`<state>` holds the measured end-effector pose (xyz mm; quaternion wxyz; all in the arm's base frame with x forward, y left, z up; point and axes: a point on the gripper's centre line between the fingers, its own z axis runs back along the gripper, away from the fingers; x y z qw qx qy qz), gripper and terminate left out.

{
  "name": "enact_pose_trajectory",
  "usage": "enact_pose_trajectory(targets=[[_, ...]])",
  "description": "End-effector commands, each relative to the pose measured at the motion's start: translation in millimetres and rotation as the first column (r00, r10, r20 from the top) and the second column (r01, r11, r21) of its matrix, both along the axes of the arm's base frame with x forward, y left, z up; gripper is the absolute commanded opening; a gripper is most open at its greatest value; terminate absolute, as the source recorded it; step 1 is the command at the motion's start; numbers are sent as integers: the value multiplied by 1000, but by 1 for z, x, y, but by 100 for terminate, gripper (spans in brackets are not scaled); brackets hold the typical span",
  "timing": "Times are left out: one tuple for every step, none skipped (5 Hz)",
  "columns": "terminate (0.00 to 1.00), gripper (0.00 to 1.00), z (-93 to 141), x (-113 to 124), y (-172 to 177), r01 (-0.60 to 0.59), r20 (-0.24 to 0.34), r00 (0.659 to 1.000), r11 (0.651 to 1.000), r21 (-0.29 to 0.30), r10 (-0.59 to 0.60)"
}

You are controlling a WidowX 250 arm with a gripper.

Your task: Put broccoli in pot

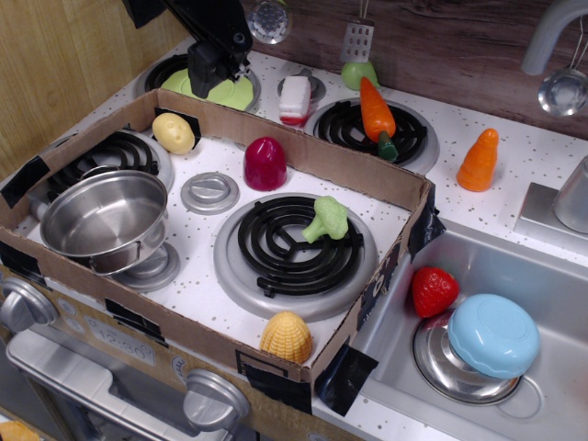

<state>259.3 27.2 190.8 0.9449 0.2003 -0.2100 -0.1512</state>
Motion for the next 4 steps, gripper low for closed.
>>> enact_pose_trajectory(targets=[[0,100,0,0,0,0,0,1000,1000,0,0],[0,100,0,5,-13,-12,-22,1000,999,-42,11],[0,100,-7,5,-28,-20,-60,998,991,-131,12],[0,100,-10,9,-38,-9,-99,995,979,-205,-12]])
